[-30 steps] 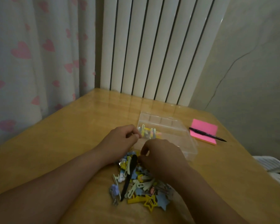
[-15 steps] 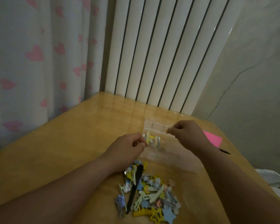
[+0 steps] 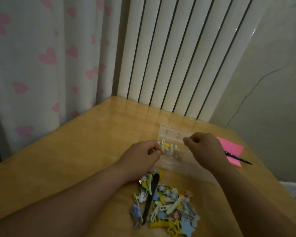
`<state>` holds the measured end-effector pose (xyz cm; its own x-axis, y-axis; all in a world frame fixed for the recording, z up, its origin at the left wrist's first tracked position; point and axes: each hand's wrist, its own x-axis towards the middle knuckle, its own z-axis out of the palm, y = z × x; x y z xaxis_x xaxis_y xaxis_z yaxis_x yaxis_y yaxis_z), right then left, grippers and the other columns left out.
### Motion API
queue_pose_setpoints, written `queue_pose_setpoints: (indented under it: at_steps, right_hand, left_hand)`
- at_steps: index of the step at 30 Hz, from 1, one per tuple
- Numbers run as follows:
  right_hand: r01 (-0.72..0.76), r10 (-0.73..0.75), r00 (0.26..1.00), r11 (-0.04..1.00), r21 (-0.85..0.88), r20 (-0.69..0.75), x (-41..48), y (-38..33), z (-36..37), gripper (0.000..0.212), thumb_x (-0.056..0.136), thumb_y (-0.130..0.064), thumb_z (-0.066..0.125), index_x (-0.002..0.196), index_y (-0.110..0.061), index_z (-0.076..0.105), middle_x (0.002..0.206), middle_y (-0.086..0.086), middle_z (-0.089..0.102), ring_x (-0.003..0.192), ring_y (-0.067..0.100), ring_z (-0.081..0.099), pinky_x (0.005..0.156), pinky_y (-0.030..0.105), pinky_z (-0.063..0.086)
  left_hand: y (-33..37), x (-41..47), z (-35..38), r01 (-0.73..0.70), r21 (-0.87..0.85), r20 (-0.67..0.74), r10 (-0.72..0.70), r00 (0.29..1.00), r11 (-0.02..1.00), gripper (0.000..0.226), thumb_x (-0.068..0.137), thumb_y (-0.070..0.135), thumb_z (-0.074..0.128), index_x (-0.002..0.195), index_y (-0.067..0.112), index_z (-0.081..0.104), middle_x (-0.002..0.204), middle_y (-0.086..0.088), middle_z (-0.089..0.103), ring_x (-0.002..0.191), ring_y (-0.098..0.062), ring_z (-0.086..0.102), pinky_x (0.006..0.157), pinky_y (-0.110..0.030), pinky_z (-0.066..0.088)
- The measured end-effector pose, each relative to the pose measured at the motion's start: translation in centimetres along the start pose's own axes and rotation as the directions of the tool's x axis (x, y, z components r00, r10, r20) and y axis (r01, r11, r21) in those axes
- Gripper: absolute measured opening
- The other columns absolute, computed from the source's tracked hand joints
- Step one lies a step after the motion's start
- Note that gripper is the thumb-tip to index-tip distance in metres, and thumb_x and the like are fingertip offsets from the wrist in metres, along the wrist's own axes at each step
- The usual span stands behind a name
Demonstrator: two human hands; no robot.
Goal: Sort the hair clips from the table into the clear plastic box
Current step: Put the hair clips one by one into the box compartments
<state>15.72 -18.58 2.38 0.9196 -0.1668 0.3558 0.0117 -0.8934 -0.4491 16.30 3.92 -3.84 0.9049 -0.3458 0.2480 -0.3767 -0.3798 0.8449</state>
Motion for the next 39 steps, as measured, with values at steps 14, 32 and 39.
queue_pose_setpoints:
  at_steps: [14,32,39]
  right_hand:
    - [0.402,-0.319,0.843,0.909,-0.111,0.433,-6.9,-2.9,1.0,0.027,0.102,-0.035,0.062,0.126,-0.041,0.074,0.110,-0.012,0.077,0.090,0.007,0.070,0.081,0.030,0.060]
    - [0.449,-0.231,0.819,0.829,-0.335,0.526,-7.2,-4.2,-0.6,0.023,0.104,-0.036,0.053,0.111,-0.021,0.070,0.102,0.002,0.070,0.088,0.023,0.067,0.080,0.042,0.060]
    - [0.109,-0.122,0.972,0.991,0.075,0.202,-4.3,-2.2,-4.1,0.011,0.103,-0.031,0.062,0.094,-0.026,0.067,0.082,-0.007,0.070,0.066,0.002,0.062,0.057,0.015,0.045]
  left_hand:
    - [0.1,0.1,0.0,-0.024,0.002,-0.041,0.024,0.999,1.000,0.018,0.105,0.028,0.058,0.096,0.030,0.074,0.087,-0.004,0.069,0.081,-0.023,0.064,0.072,-0.035,0.050]
    - [0.0,0.2,-0.1,-0.023,0.008,-0.030,0.023,0.999,1.000,0.018,0.105,0.027,0.057,0.097,0.030,0.073,0.078,0.001,0.063,0.067,-0.010,0.052,0.066,-0.033,0.044]
    - [-0.3,0.3,0.0,-0.004,-0.045,-0.008,0.004,1.000,0.999,0.019,0.106,0.026,0.056,0.098,0.031,0.072,0.070,-0.003,0.057,0.058,-0.014,0.044,0.058,-0.034,0.038]
